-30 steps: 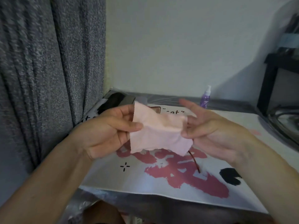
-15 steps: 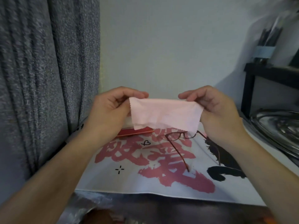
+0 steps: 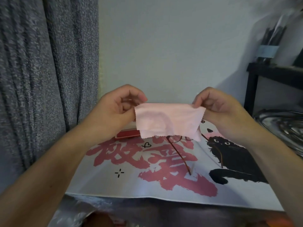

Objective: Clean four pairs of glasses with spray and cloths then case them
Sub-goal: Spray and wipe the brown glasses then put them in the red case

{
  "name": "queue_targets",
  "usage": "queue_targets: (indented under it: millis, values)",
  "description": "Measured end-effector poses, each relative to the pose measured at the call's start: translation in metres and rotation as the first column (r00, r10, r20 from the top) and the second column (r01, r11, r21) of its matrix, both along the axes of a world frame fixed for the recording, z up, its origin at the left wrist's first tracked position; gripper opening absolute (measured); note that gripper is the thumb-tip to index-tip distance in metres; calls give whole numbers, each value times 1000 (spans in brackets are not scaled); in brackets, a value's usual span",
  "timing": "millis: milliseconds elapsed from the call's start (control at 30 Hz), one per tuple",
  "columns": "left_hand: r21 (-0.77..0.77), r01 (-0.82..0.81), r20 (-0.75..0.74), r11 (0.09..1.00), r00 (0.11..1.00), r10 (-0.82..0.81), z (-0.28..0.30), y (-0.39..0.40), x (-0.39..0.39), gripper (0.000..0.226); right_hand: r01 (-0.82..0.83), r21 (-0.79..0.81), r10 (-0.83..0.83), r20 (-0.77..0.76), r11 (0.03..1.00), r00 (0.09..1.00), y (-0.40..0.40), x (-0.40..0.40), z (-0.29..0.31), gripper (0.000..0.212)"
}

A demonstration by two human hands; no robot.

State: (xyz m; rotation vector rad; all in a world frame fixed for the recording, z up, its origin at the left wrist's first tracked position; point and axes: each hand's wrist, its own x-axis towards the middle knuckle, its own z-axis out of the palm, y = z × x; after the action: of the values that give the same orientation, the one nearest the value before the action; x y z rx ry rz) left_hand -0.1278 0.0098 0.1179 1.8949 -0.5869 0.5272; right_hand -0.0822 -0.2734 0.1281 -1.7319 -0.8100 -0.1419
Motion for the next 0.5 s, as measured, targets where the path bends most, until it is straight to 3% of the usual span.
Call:
queue_targets:
  millis: [100, 167, 367, 500]
  values:
    - [354, -193, 379, 915, 924, 49, 0, 5, -1, 27, 8, -29, -8, 3, 1000, 1000, 1, 4, -4, 29]
    - [461, -254, 504, 850, 864, -15, -3, 6, -1, 28, -1, 15, 1, -37, 1000, 999, 0, 7, -9, 34]
    - [393, -181, 417, 902, 909, 1, -4, 6, 1, 30, 27, -25, -30, -119, 999, 992, -1, 13, -18, 36]
    - [240, -112, 142, 964, 987, 80, -7, 12, 4, 35, 18, 4, -17, -103, 1000, 995, -1, 16, -21, 31]
